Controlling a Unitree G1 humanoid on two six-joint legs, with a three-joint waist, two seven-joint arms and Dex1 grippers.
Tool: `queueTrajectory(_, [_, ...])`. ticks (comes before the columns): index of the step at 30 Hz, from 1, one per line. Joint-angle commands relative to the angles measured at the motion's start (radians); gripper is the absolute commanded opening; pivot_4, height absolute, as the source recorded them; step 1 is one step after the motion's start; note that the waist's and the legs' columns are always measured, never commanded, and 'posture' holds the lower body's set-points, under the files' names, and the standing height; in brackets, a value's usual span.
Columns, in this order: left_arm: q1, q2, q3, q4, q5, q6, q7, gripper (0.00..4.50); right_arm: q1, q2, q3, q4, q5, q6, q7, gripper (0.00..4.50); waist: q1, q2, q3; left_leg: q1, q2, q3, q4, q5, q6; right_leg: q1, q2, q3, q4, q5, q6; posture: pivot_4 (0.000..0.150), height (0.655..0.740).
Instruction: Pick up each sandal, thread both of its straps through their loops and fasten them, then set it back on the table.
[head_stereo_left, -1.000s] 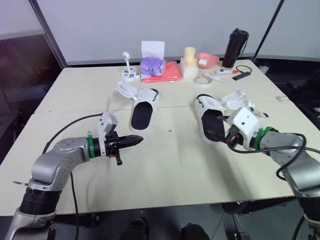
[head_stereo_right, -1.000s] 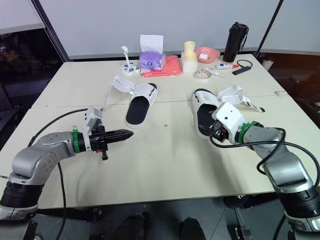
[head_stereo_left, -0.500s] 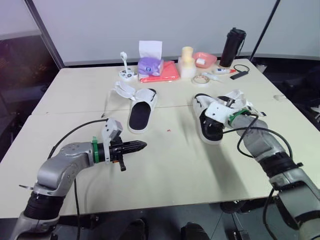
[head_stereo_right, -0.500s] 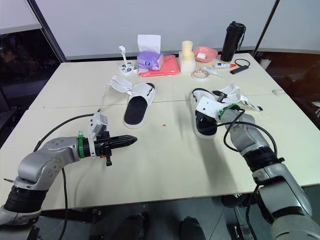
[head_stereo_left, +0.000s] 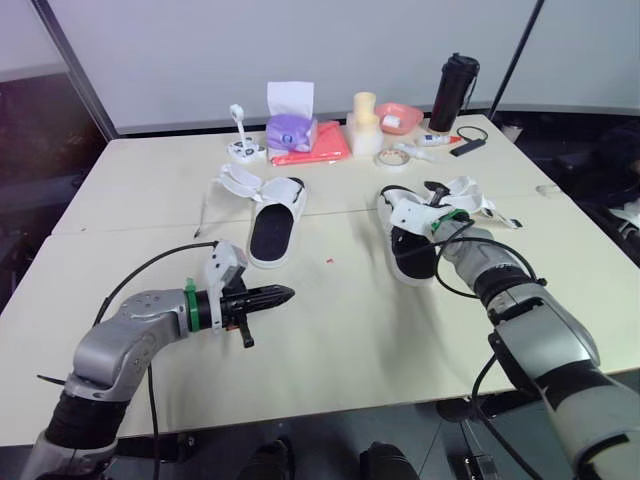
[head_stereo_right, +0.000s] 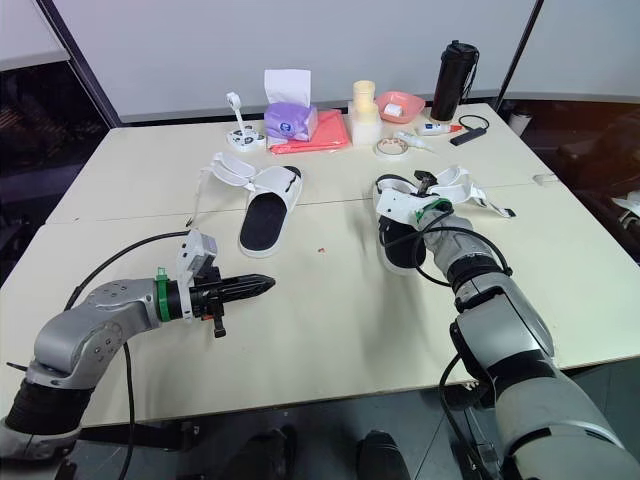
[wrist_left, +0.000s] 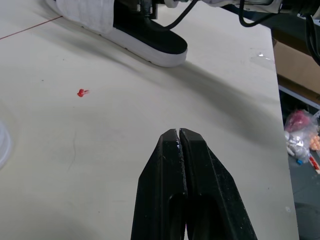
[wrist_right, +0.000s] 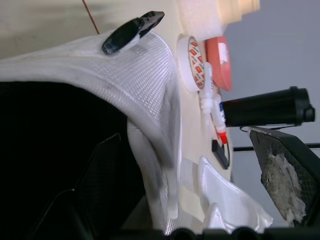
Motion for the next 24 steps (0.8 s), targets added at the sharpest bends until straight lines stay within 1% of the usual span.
queueTrajectory(1, [0.014,0.009,0.017,-0.037,-0.002,-0.013,0.005,0.0,-0.039,0.014,-0.006,0.034,-0.007,-0.019,-0.039,3.58,0.0,0.0,0.0,0.0,0.0,0.0,0.0,0.0,0.0,0.0,0.0,0.0,0.0,0.0,0.0,0.15,0.7344])
queueTrajectory(2, [0.015,0.009,0.017,-0.038,-0.003,-0.013,0.006,0.0,-0.043,0.018,-0.008,0.039,-0.005,-0.027,-0.041,3.09,-0.001,0.0,0.0,0.0,0.0,0.0,0.0,0.0,0.0,0.0,0.0,0.0,0.001,0.0,0.0,0.15,0.7344])
queueTrajectory(3, [0.016,0.009,0.017,-0.039,-0.003,-0.013,0.008,0.0,-0.046,0.023,-0.008,0.042,-0.005,-0.034,-0.046,2.5,-0.001,0.0,0.0,0.0,0.0,0.0,0.0,0.0,0.0,-0.001,0.0,0.0,0.001,0.0,0.0,0.15,0.7344])
queueTrajectory(4, [0.017,0.009,0.017,-0.039,-0.003,-0.013,0.009,0.0,-0.049,0.026,-0.007,0.044,-0.006,-0.039,-0.049,2.09,-0.001,0.0,0.0,0.0,0.0,0.0,0.0,0.0,0.0,-0.001,0.0,0.0,0.002,0.0,0.0,0.15,0.7344])
queueTrajectory(6, [0.015,0.008,0.015,-0.037,-0.002,-0.015,0.01,0.0,-0.054,0.034,-0.01,0.046,-0.001,-0.052,-0.05,1.01,-0.001,0.0,0.0,0.0,0.0,0.0,0.0,0.0,0.0,-0.002,0.0,0.001,0.004,0.0,0.0,0.15,0.7344])
queueTrajectory(8, [0.012,0.007,0.013,-0.034,-0.001,-0.016,0.01,0.0,-0.054,0.037,-0.014,0.044,0.003,-0.064,-0.046,0.05,-0.002,0.0,0.0,0.0,0.0,0.0,0.0,0.001,-0.001,-0.002,0.0,0.001,0.005,0.0,0.0,0.15,0.7344])
queueTrajectory(13, [0.002,0.009,0.009,-0.022,0.002,-0.02,0.004,0.0,-0.039,0.015,-0.022,0.008,0.016,-0.137,-0.022,0.05,-0.004,0.001,0.0,0.001,0.0,0.0,0.0,0.001,-0.002,-0.003,0.001,0.001,0.007,0.0,0.0,0.15,0.7344])
queueTrajectory(15, [-0.003,0.009,0.008,-0.017,0.004,-0.021,0.001,0.0,-0.02,-0.01,-0.027,-0.03,0.024,-0.194,-0.001,0.05,-0.007,0.001,0.001,0.0,0.0,0.0,0.0,0.001,-0.002,-0.003,0.001,0.001,0.007,0.0,0.0,0.15,0.7344])
queueTrajectory(17, [-0.01,0.011,0.005,-0.008,0.008,-0.024,-0.004,0.0,0.017,-0.043,-0.04,-0.09,0.048,-0.267,0.057,0.05,-0.007,0.001,0.001,0.0,0.0,0.0,0.0,0.001,-0.002,-0.003,0.001,0.001,0.007,0.0,0.0,0.15,0.7344])
queueTrajectory(19, [-0.019,0.011,0.002,0.001,0.01,-0.025,-0.009,0.0,0.075,-0.088,-0.059,-0.196,0.083,-0.345,0.131,0.05,-0.006,0.001,0.001,0.0,0.0,0.0,0.0,0.001,-0.002,-0.003,0.001,0.001,0.007,0.0,0.0,0.15,0.7344])
queueTrajectory(21, [-0.028,0.013,-0.001,0.01,0.013,-0.026,-0.015,0.0,0.158,-0.143,-0.085,-0.352,0.149,-0.413,0.249,0.05,-0.002,0.001,0.001,0.0,0.0,0.0,0.0,0.001,-0.002,-0.003,0.001,0.001,0.007,0.0,0.0,0.15,0.7344])
queueTrajectory(23, [-0.044,0.015,-0.001,0.029,0.016,-0.031,-0.027,0.0,0.28,-0.225,-0.107,-0.592,0.265,-0.476,0.411,0.05,0.003,0.001,0.001,0.0,0.0,0.0,0.001,0.001,-0.001,-0.003,0.001,0.001,0.007,0.0,0.0,0.15,0.7344])
queueTrajectory(24, [-0.052,0.016,-0.002,0.04,0.019,-0.034,-0.034,0.0,0.322,-0.251,-0.115,-0.679,0.302,-0.487,0.466,0.05,0.002,0.001,0.001,0.0,0.0,-0.001,0.001,0.001,-0.001,-0.003,0.001,0.001,0.007,0.0,0.0,0.15,0.7344])
